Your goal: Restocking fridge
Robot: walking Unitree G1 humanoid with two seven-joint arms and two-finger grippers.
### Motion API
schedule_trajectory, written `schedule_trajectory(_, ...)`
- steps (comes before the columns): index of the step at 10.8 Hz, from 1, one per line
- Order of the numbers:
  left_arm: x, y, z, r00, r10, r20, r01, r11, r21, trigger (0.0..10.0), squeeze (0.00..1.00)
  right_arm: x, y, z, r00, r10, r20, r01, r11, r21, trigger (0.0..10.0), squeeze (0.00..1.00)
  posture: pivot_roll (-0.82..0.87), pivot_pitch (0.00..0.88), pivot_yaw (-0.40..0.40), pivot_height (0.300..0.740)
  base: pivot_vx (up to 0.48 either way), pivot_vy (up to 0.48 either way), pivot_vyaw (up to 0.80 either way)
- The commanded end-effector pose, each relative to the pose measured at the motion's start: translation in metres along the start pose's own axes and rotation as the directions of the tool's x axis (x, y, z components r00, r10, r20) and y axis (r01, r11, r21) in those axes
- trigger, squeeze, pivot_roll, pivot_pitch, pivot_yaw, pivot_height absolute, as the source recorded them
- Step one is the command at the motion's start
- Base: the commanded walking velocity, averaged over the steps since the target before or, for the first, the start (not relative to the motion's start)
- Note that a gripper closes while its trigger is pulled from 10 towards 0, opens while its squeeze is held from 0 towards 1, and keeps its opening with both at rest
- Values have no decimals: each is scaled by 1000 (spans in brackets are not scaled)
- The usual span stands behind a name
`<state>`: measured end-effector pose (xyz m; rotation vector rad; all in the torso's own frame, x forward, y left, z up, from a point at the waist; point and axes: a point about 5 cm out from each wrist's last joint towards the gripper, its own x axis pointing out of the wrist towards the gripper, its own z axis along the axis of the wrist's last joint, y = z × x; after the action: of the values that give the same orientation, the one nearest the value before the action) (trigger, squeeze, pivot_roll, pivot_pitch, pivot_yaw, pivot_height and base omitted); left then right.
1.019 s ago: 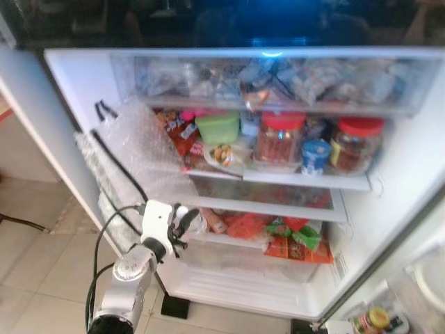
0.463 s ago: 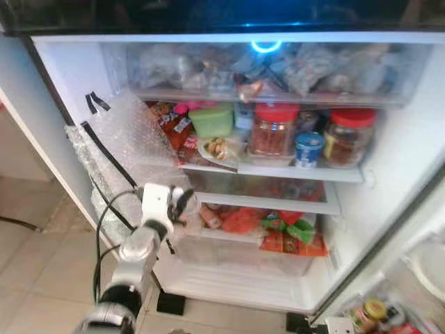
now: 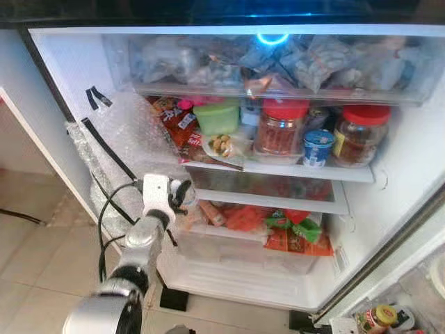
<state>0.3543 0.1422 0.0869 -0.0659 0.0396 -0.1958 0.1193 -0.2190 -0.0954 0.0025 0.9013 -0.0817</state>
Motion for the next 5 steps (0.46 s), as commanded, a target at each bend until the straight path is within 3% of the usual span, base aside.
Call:
schedule_trajectory(1, 4, 4, 9, 999, 23, 32, -23, 1000, 4, 10000, 0, -19, -8, -46, 985, -22, -172, 23, 1000, 3, 10000, 0, -134, 36, 57, 656, 0, 0, 0)
schedule_trajectory(4, 3, 2, 1, 999, -22, -35, 22, 1000, 21, 10000, 0, -19, -9, -46, 985, -20, -173, 19, 1000, -5, 10000, 0, -119, 33, 52, 656, 0, 0, 0)
schedule_trajectory(5, 0, 1, -2, 999, -49, -18, 50, 998, 33, 10000, 0, -19, -7, -45, 985, -14, -171, 14, 1000, -5, 10000, 0, -107, 33, 55, 656, 0, 0, 0)
